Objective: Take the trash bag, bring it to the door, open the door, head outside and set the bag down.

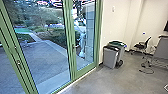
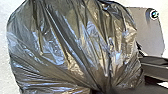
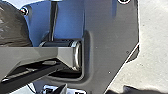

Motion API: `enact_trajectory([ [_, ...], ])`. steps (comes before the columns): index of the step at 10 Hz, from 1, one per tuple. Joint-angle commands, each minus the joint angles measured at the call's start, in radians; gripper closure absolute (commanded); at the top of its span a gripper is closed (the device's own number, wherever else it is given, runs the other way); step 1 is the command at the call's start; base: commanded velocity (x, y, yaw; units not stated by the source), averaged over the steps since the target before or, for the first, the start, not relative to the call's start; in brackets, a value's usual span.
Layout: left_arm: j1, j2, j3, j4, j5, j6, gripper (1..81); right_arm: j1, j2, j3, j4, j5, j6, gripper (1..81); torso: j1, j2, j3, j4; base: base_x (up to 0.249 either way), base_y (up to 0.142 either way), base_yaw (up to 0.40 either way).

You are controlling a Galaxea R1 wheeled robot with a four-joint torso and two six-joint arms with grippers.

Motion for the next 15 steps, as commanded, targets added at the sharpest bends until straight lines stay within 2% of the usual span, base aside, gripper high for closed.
enact_trajectory([
  [1, -0.055, -0.003, -0.001, 0.005, 0.066, 0.007, 81.1, 0.034, 0.004, 0.0, 0.002, -0.059, -0.002, 1.0, 0.0, 0.0, 0.0, 0.0, 0.116, 0.0, 0.0],
  [15, -0.057, -0.003, -0.003, 0.003, 0.066, 0.007, 81.1, 0.036, 0.004, 0.0, 0.003, -0.059, -0.002, 1.0, 0.0, 0.0, 0.0, 0.0, 0.159, 0.0, 0.0],
])
